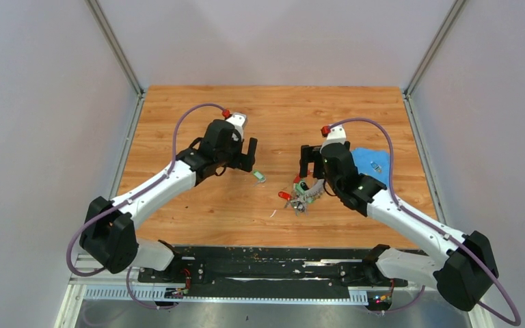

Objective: Remove the keys from the keyring

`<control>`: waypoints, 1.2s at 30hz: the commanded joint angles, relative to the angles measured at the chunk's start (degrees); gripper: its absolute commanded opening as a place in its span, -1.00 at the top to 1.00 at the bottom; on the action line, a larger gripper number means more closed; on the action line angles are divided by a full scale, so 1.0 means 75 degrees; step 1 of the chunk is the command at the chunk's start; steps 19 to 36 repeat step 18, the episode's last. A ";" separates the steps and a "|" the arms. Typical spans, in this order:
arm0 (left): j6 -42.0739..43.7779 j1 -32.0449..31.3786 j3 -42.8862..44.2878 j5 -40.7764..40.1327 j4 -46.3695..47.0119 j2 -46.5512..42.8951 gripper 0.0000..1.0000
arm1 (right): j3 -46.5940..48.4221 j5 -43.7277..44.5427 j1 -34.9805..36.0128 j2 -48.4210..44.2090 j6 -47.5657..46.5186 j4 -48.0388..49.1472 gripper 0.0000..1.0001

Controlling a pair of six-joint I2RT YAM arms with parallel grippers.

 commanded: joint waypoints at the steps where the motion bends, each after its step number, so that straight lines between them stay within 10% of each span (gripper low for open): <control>1: -0.0130 0.0056 0.0357 -0.0367 -0.0536 -0.0365 -1.00 | 0.0479 0.0131 -0.0222 -0.0179 0.0374 -0.0858 -1.00; 36: -0.0157 0.0059 0.0431 -0.1263 -0.0683 -0.1202 -1.00 | 0.1439 0.0284 -0.0315 -0.0110 0.0846 -0.1788 -1.00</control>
